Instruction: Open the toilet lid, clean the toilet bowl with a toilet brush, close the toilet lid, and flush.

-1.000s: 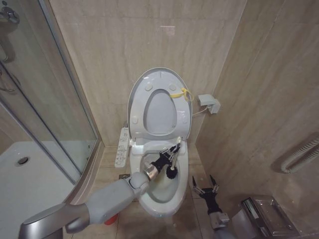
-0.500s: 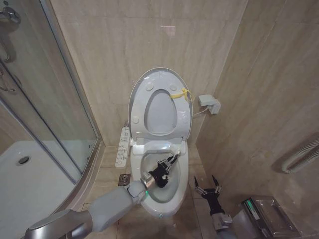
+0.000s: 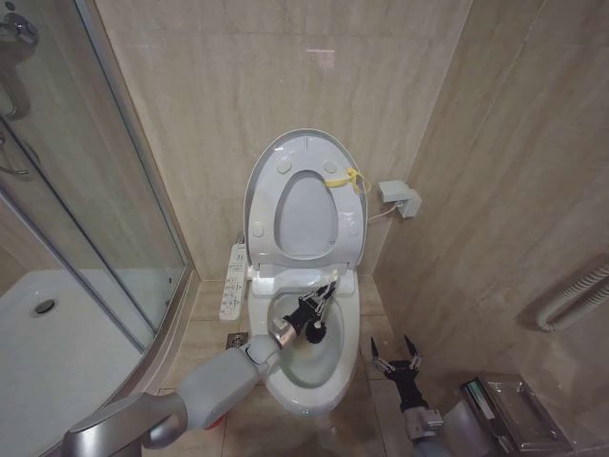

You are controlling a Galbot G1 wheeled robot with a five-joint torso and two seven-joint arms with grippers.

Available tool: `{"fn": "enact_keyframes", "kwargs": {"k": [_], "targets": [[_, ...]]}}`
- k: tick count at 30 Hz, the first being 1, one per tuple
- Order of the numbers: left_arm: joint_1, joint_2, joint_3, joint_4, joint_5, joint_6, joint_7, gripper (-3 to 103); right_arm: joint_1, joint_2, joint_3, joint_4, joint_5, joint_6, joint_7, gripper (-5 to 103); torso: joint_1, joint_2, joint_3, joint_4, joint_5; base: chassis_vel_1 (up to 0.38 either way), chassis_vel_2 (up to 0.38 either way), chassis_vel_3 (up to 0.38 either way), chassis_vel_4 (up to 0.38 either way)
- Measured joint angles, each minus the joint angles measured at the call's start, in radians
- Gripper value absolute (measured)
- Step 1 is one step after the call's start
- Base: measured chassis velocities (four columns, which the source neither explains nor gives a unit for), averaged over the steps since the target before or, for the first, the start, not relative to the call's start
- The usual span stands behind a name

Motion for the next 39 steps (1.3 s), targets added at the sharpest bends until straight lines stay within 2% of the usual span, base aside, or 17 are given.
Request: {"fn": "enact_keyframes", "kwargs": {"k": [5, 9, 16, 23, 26, 28, 32, 39], "targets": [[-0.010, -0.025, -0.002, -0.037, -0.015, 0.008, -0.016, 16, 0.002, 0.000, -0.001, -0.001, 0.001, 0.000, 0.000, 100, 0.000, 0.000, 0.000, -0.0007, -0.0001, 0.000, 0.000, 0.000, 0.000], [-0.012, -0.045, 0.002, -0.003, -0.013, 0.004, -0.013, 16, 0.002, 0.001, -0.003, -0.002, 0.001, 0.000, -0.001, 100, 0.000, 0.000, 0.000, -0.0009, -0.0001, 0.000, 0.000, 0.000, 0.000], [-0.010, -0.011, 0.044, 0.022, -0.002, -0.002, -0.001, 16, -0.003, -0.009, -0.001, -0.001, 0.011, 0.000, -0.002, 100, 0.000, 0.000, 0.000, 0.0005, 0.0000, 0.000, 0.000, 0.000, 0.000], [-0.038, -0.068, -0.010, 0.031, -0.009, 0.000, -0.012, 16, -0.007, 0.000, -0.003, 0.006, 0.011, 0.001, -0.004, 100, 0.000, 0.000, 0.000, -0.0013, -0.0002, 0.000, 0.000, 0.000, 0.000], [-0.035, -0.057, 0.005, 0.045, -0.005, -0.002, -0.006, 16, -0.010, 0.002, -0.003, 0.008, 0.010, 0.002, -0.004, 100, 0.000, 0.000, 0.000, -0.0011, -0.0001, 0.000, 0.000, 0.000, 0.000], [-0.020, -0.029, 0.031, 0.053, 0.002, -0.006, 0.001, 16, -0.012, 0.000, -0.003, 0.010, 0.010, 0.002, -0.004, 100, 0.000, 0.000, 0.000, 0.0003, 0.0000, 0.000, 0.000, 0.000, 0.000], [-0.005, -0.017, 0.042, 0.040, 0.004, -0.006, 0.003, 16, -0.013, -0.004, -0.001, 0.012, 0.010, 0.002, -0.004, 100, 0.000, 0.000, 0.000, 0.0004, 0.0000, 0.000, 0.000, 0.000, 0.000], [-0.039, -0.083, 0.006, 0.035, -0.016, 0.001, -0.013, 16, -0.013, 0.001, -0.001, 0.014, 0.009, 0.002, -0.004, 100, 0.000, 0.000, 0.000, -0.0013, 0.0000, 0.000, 0.000, 0.000, 0.000]]}}
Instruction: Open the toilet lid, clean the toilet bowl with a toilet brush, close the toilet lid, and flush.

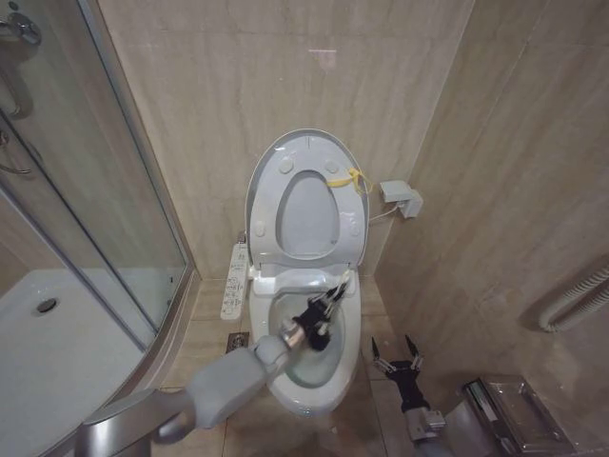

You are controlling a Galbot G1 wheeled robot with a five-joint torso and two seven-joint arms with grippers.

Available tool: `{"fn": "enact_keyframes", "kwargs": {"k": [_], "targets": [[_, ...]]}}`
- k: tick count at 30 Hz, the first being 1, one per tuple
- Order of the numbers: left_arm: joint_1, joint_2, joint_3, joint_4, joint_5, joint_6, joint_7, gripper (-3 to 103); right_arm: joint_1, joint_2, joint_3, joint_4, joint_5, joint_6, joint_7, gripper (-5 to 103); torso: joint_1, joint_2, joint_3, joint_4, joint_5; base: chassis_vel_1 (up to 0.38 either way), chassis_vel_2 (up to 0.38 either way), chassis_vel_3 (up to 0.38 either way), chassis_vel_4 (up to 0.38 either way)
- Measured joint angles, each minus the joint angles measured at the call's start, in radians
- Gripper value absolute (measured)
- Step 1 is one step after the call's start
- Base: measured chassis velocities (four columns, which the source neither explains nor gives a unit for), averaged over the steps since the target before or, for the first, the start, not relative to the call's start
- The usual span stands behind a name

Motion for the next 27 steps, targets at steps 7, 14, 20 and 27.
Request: {"fn": "enact_keyframes", "kwargs": {"k": [7, 14, 20, 27], "targets": [[0.008, 0.035, 0.056, 0.032, 0.000, -0.004, 0.023, 16, 0.000, -0.004, 0.003, 0.003, 0.000, -0.001, 0.001, 100, 0.000, 0.000, 0.000, 0.0020, 0.0000, 0.000, 0.000, 0.000, 0.000], [-0.009, -0.001, 0.015, 0.015, -0.014, -0.001, 0.016, 16, 0.002, -0.004, 0.004, 0.001, 0.000, -0.001, 0.001, 100, 0.000, 0.000, 0.000, 0.0003, -0.0002, 0.000, 0.000, 0.000, 0.000], [-0.013, -0.012, 0.012, 0.051, -0.013, -0.005, 0.026, 16, 0.002, 0.006, 0.002, 0.001, -0.007, -0.002, 0.001, 100, 0.000, 0.000, 0.000, 0.0004, 0.0000, 0.000, 0.000, 0.000, 0.000], [0.015, -0.002, 0.036, 0.038, -0.003, -0.008, 0.030, 16, 0.003, 0.015, 0.000, 0.005, -0.010, -0.004, 0.002, 100, 0.000, 0.000, 0.000, 0.0016, 0.0001, 0.000, 0.000, 0.000, 0.000]]}}
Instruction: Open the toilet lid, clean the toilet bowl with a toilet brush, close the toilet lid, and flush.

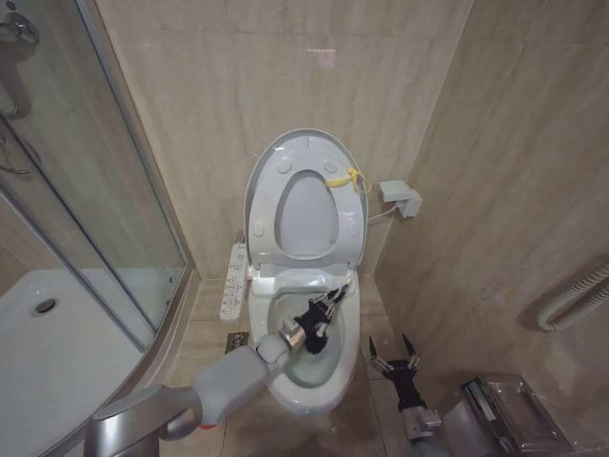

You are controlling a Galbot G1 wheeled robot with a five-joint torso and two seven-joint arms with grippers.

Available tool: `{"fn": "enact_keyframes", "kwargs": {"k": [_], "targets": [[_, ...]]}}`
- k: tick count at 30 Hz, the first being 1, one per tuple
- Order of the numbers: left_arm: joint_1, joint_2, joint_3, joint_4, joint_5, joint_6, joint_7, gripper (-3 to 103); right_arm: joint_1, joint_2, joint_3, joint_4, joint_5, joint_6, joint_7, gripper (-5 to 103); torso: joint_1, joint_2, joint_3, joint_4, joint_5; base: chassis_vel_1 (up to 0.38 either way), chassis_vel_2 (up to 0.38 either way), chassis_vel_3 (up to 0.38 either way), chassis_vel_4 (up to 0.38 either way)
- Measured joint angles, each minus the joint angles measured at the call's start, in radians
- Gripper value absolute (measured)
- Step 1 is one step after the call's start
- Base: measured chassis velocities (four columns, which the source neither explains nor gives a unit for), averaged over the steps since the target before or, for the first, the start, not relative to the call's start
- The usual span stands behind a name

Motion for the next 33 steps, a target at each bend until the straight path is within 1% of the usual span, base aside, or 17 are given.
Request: {"fn": "enact_keyframes", "kwargs": {"k": [1, 2, 3, 5, 9, 12, 14, 16, 17, 18, 20, 22, 24, 28, 31, 33], "targets": [[-0.007, -0.020, -0.008, -0.013, -0.006, 0.005, -0.007, 16, 0.000, -0.001, 0.001, -0.004, 0.000, 0.000, 0.000, 100, 0.000, 0.000, 0.000, -0.0009, -0.0003, 0.000, 0.000, 0.000, 0.000], [-0.014, -0.034, -0.016, -0.015, -0.008, 0.007, -0.011, 16, -0.001, -0.001, 0.001, -0.006, 0.000, 0.001, 0.000, 100, 0.000, 0.000, 0.000, -0.0014, -0.0003, 0.000, 0.000, 0.000, 0.000], [-0.014, -0.034, -0.016, -0.015, -0.008, 0.007, -0.011, 16, -0.001, -0.001, 0.001, -0.006, 0.000, 0.001, 0.000, 100, 0.000, 0.000, 0.000, -0.0014, -0.0003, 0.000, 0.000, 0.000, 0.000], [-0.022, -0.055, -0.031, -0.007, -0.009, 0.008, -0.012, 16, -0.004, -0.001, 0.001, -0.006, 0.000, 0.002, 0.000, 100, 0.000, 0.000, 0.000, -0.0016, -0.0002, 0.000, 0.000, 0.000, 0.000], [-0.010, -0.041, -0.022, 0.020, 0.002, 0.003, -0.003, 16, -0.008, -0.005, 0.003, -0.003, 0.000, 0.002, 0.000, 100, 0.000, 0.000, 0.000, -0.0009, -0.0001, 0.000, 0.000, 0.000, 0.000], [0.014, -0.011, -0.001, 0.030, 0.016, -0.005, 0.008, 16, -0.008, -0.010, 0.005, -0.002, 0.002, 0.002, 0.000, 100, 0.000, 0.000, 0.000, 0.0006, 0.0000, 0.000, 0.000, 0.000, 0.000], [0.015, -0.011, -0.005, 0.025, 0.016, -0.005, 0.007, 16, -0.008, -0.010, 0.005, -0.002, 0.003, 0.003, 0.000, 100, 0.000, 0.000, 0.000, 0.0004, -0.0001, 0.000, 0.000, 0.000, 0.000], [0.004, -0.032, -0.028, 0.021, 0.010, -0.004, 0.005, 16, -0.007, -0.007, 0.006, -0.002, 0.002, 0.003, 0.000, 100, 0.000, 0.000, 0.000, -0.0004, -0.0002, 0.000, 0.000, 0.000, 0.000], [0.004, -0.032, -0.028, 0.021, 0.010, -0.004, 0.005, 16, -0.007, -0.007, 0.006, -0.002, 0.002, 0.003, 0.000, 100, 0.000, 0.000, 0.000, -0.0004, -0.0002, 0.000, 0.000, 0.000, 0.000], [-0.008, -0.047, -0.044, 0.023, 0.007, -0.003, 0.004, 16, -0.007, -0.003, 0.005, -0.003, 0.001, 0.003, 0.000, 100, 0.000, 0.000, 0.000, -0.0013, -0.0003, 0.000, 0.000, 0.000, 0.000], [-0.023, -0.072, -0.066, 0.044, 0.007, -0.003, 0.006, 16, -0.008, 0.003, 0.003, -0.004, -0.002, 0.004, 0.000, 100, 0.000, 0.000, 0.000, -0.0016, -0.0002, 0.000, 0.000, 0.000, 0.000], [-0.028, -0.080, -0.074, 0.066, 0.010, -0.005, 0.012, 16, -0.009, 0.007, 0.002, -0.004, -0.007, 0.005, 0.000, 100, 0.000, 0.000, 0.000, -0.0015, -0.0003, 0.000, 0.000, 0.000, 0.000], [-0.027, -0.074, -0.058, 0.109, 0.023, -0.017, 0.030, 16, -0.010, 0.008, 0.000, -0.002, -0.010, 0.005, 0.000, 100, 0.000, 0.000, 0.000, -0.0006, -0.0001, 0.000, 0.000, 0.000, 0.000], [-0.018, -0.059, -0.033, 0.112, 0.026, -0.020, 0.035, 16, -0.011, 0.004, 0.002, 0.000, -0.010, 0.005, 0.001, 100, 0.000, 0.000, 0.000, 0.0002, -0.0001, 0.000, 0.000, 0.000, 0.000], [-0.022, -0.067, -0.044, 0.103, 0.022, -0.019, 0.033, 16, -0.011, 0.003, 0.003, 0.002, -0.010, 0.005, 0.001, 100, 0.000, 0.000, 0.000, -0.0001, -0.0001, 0.000, 0.000, 0.000, 0.000], [-0.033, -0.082, -0.060, 0.093, 0.015, -0.015, 0.030, 16, -0.013, 0.005, 0.003, 0.002, -0.010, 0.005, 0.001, 100, 0.000, 0.000, 0.000, -0.0010, -0.0002, 0.000, 0.000, 0.000, 0.000]]}}
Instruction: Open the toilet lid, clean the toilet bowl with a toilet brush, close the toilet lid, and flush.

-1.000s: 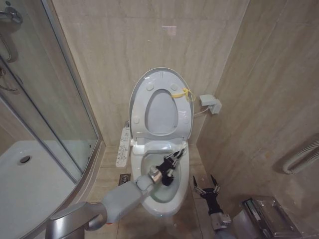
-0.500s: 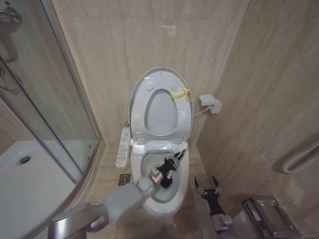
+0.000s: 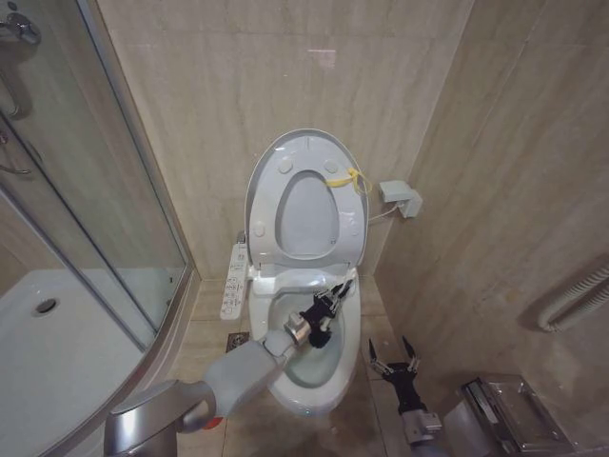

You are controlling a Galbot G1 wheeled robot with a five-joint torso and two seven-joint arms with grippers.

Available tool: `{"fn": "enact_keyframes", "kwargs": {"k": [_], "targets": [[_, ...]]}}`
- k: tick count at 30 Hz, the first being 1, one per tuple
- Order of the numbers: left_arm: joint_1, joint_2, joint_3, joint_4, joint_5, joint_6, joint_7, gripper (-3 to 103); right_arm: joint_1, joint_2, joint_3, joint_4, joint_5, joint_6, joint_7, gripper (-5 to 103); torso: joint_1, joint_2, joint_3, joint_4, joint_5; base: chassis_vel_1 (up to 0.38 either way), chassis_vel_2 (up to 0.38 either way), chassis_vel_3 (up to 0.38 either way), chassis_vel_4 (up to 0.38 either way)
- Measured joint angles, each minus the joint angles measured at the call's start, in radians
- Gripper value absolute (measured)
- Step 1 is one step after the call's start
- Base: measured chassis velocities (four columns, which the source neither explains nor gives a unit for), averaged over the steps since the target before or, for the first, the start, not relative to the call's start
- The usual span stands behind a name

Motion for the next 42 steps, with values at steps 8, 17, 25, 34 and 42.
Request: {"fn": "enact_keyframes", "kwargs": {"k": [8, 17, 25, 34, 42], "targets": [[0.022, -0.008, 0.016, 0.053, 0.022, -0.011, 0.016, 16, -0.004, 0.008, -0.001, -0.001, -0.005, 0.003, 0.000, 100, 0.000, 0.000, 0.000, 0.0009, 0.0001, 0.000, 0.000, 0.000, 0.000], [0.001, -0.041, -0.036, 0.044, 0.016, -0.011, 0.016, 16, 0.000, 0.011, 0.000, 0.001, -0.010, 0.002, 0.001, 100, 0.000, 0.000, 0.000, -0.0006, 0.0000, 0.000, 0.000, 0.000, 0.000], [0.033, -0.010, -0.009, 0.094, 0.044, -0.029, 0.037, 16, -0.001, 0.014, -0.003, 0.000, -0.017, 0.002, 0.002, 100, 0.000, 0.000, 0.000, 0.0011, 0.0001, 0.000, 0.000, 0.000, 0.000], [-0.015, 0.110, -0.046, -0.185, -0.039, 0.021, -0.068, 16, -0.006, 0.016, 0.001, 0.010, -0.017, 0.002, 0.003, 100, 0.000, 0.000, 0.000, 0.0000, -0.0001, 0.000, 0.000, 0.000, 0.000], [0.023, 0.263, -0.043, -0.413, -0.074, 0.057, -0.116, 16, 0.002, 0.002, -0.003, 0.001, -0.011, 0.002, 0.003, 100, 0.000, 0.000, 0.000, 0.0004, -0.0002, 0.000, 0.000, 0.000, 0.000]]}}
